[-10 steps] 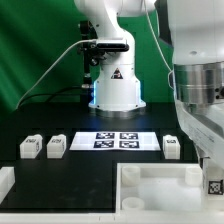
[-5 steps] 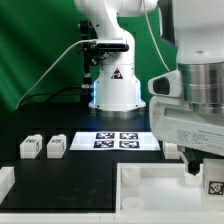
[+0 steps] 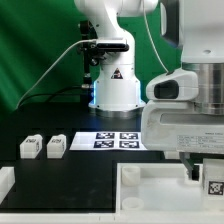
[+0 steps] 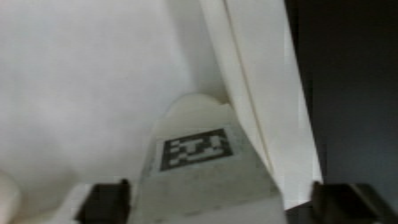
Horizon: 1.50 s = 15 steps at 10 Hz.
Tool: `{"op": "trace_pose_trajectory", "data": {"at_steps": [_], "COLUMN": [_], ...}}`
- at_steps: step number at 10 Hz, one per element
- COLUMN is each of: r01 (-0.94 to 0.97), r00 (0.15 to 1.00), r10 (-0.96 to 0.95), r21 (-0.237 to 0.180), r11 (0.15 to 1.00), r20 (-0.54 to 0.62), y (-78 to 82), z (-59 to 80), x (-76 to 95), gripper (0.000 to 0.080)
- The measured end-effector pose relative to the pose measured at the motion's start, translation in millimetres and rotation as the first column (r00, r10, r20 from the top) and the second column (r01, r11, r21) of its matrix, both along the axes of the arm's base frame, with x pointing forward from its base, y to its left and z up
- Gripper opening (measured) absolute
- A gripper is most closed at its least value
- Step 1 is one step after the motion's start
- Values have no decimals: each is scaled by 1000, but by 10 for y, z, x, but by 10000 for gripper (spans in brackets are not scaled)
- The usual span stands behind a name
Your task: Assemble one leg
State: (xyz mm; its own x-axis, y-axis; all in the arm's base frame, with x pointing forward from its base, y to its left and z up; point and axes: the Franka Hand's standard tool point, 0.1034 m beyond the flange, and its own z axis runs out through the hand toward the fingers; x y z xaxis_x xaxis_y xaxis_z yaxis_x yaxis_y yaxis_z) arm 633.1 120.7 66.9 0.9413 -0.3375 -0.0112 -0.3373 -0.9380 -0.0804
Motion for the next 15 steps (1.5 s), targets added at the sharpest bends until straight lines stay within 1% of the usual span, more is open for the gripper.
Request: {"op": "trace_pose_trajectory", "data": {"at_steps": [1,2,4,5,6,7,8,9,10,11,12,14,15], "r01": [0,96,322,530,717,853,935,963,993,998,998,998,998], "r00": [1000,995,946,847,695,518,350,263,100,-8,-23,19,19], "r10": [0,-96,-322,-530,-716,-850,-929,-956,-986,-991,-992,-993,-993], "r21": [0,5,0,-9,-10,-13,-23,-25,-43,-56,-59,-57,-57], "r11": [1000,995,947,848,697,522,355,268,107,0,-15,26,26], "r20": [0,-9,-29,-48,-73,-101,-121,-128,-135,-133,-126,-117,-117], "y": [-2,-1,-54,-52,-21,-8,-15,-14,-22,-24,-33,-32,-30], "z": [0,-2,6,7,0,-1,1,-2,-1,1,3,-4,-6], "x": [0,-2,13,8,1,7,13,8,9,9,5,-5,-6], "gripper": [295,295,294,294,294,294,294,294,294,294,294,294,381]}}
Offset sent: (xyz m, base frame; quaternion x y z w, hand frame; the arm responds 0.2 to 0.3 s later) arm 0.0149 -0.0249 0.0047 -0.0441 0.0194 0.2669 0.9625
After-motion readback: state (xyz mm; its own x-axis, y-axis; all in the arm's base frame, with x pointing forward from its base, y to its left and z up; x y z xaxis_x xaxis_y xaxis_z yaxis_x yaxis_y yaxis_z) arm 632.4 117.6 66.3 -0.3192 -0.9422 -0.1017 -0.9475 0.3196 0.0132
